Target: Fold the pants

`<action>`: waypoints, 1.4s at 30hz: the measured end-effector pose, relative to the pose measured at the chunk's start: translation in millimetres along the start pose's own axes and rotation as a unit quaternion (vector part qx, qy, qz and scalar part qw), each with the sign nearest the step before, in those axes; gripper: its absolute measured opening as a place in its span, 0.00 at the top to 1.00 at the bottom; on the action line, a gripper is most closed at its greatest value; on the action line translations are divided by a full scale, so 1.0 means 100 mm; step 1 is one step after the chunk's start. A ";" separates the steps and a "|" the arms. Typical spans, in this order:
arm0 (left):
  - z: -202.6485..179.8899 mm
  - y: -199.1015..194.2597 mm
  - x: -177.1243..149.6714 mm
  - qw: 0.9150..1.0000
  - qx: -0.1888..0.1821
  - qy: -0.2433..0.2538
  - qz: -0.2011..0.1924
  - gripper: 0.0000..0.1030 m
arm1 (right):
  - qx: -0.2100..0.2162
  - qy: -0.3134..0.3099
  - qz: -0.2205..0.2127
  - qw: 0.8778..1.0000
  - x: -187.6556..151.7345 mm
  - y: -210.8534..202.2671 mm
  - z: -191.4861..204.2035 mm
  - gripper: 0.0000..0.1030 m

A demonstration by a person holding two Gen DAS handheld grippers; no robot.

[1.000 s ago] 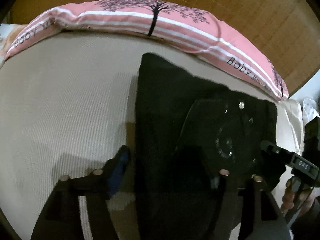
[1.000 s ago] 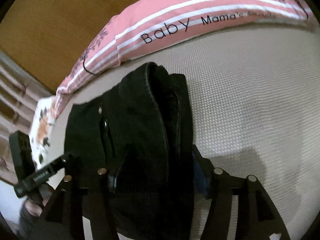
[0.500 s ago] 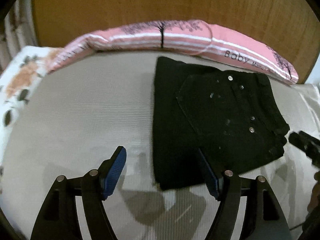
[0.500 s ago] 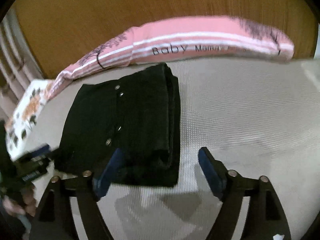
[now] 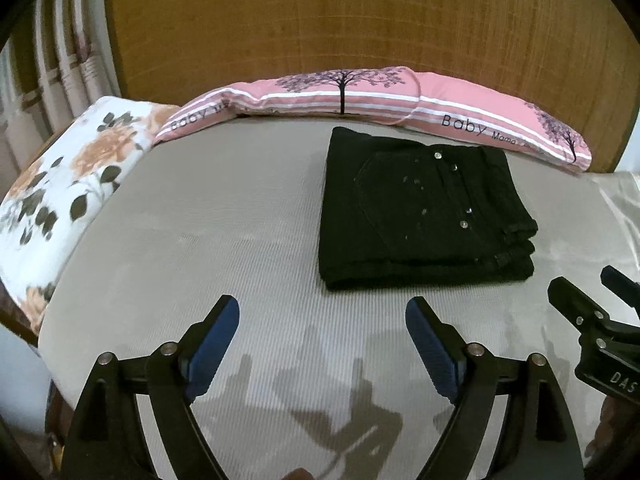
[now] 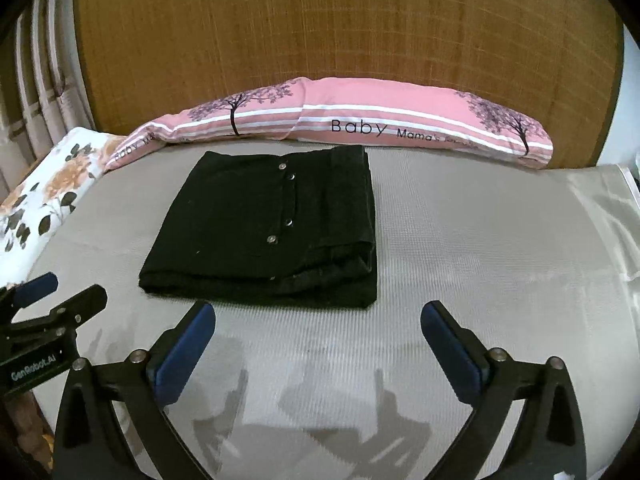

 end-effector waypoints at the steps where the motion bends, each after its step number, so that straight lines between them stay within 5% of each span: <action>1: 0.00 -0.03 -0.02 1.000 0.000 0.001 0.000 0.17 | 0.001 0.002 0.000 1.000 -0.02 -0.02 0.01 0.01; 17: -0.05 -0.34 -0.16 1.000 0.007 0.013 -0.023 0.17 | 0.015 0.031 0.005 0.999 -0.15 -0.31 0.09 0.01; 42: -0.04 -0.26 -0.27 1.000 0.013 0.010 -0.008 0.17 | 0.016 0.037 0.018 0.999 -0.21 -0.27 0.09 0.01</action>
Point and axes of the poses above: each gripper's, at about its wrist camera, not at the fingertips, and y roughly the way its jaws point, z to its left, x to its top, the point moved 3 cm from there along y, roughly the way its jaws point, and after that the axes turned 3 degrees about -z, right-handed, at the moved point
